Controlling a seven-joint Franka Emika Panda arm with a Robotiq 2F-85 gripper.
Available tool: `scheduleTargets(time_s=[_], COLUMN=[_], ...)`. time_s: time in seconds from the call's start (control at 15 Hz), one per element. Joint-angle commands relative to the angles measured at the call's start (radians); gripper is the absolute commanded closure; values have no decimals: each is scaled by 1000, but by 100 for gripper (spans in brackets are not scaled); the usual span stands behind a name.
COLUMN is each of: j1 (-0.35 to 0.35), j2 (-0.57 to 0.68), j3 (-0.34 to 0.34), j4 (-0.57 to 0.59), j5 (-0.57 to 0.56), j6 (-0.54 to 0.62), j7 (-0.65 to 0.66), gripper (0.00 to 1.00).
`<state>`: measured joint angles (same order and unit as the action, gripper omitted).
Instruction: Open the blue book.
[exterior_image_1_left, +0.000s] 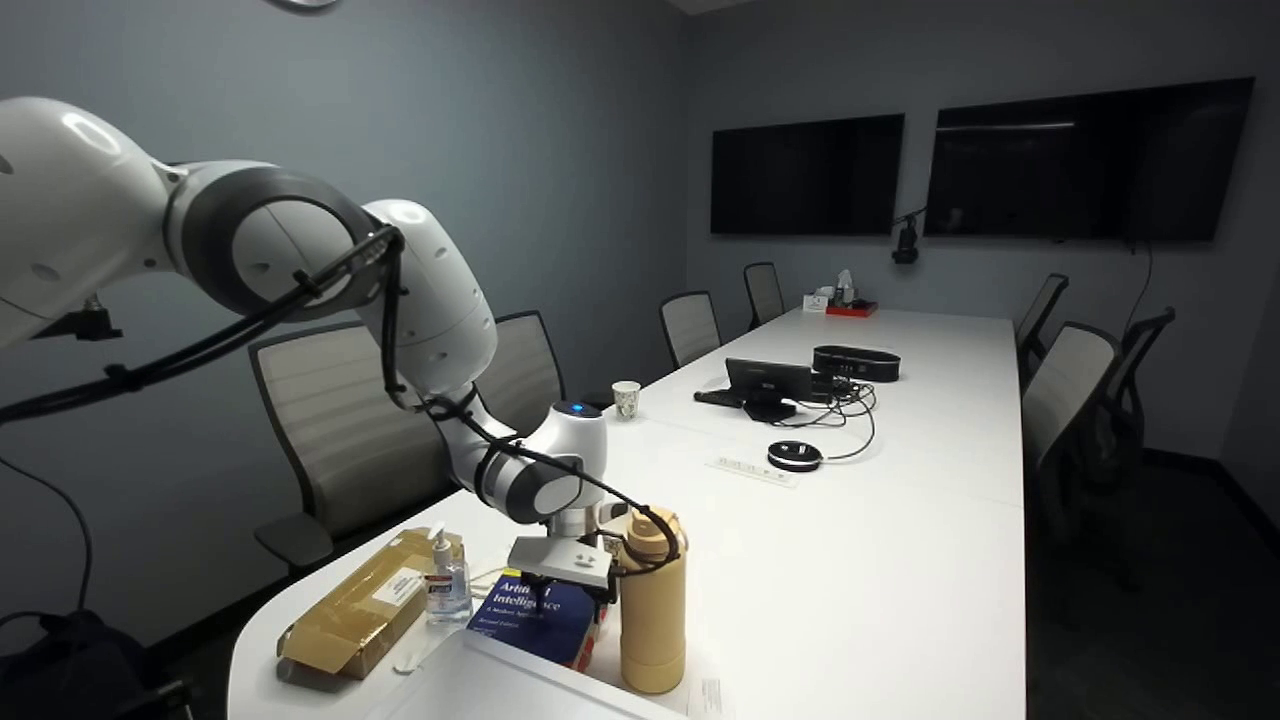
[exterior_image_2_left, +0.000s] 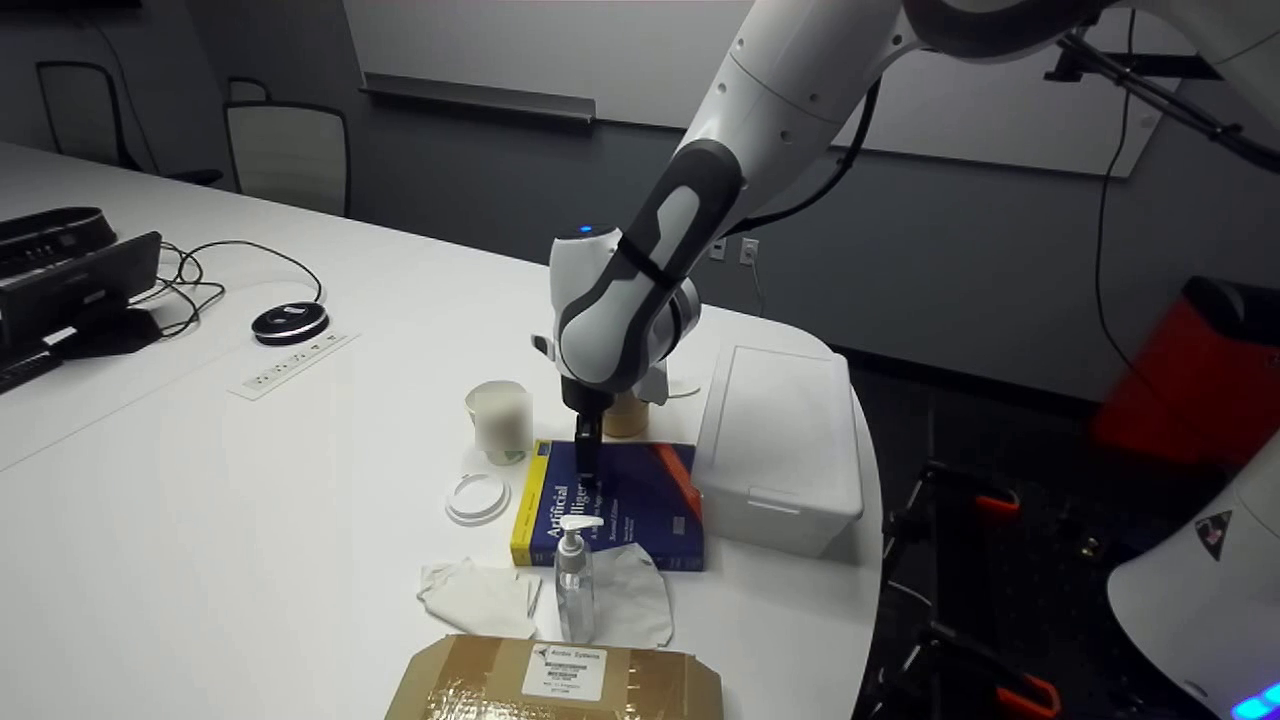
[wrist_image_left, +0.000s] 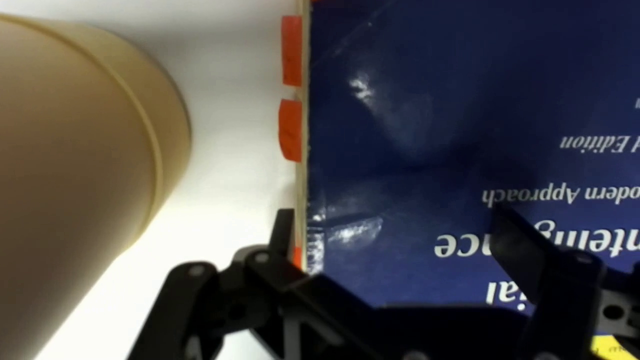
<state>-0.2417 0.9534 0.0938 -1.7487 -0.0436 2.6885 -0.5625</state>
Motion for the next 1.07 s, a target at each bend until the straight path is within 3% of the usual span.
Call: scheduleTargets(time_s=[0.0, 0.4, 1.0], j1=[-45, -76, -63], j2=[-1, 10, 2], j3=[60, 89, 86], j4=[31, 89, 164], j5=[15, 57, 104], j6=[-81, -239, -397], j7=[-4, -10, -15], gripper=[0, 0, 0])
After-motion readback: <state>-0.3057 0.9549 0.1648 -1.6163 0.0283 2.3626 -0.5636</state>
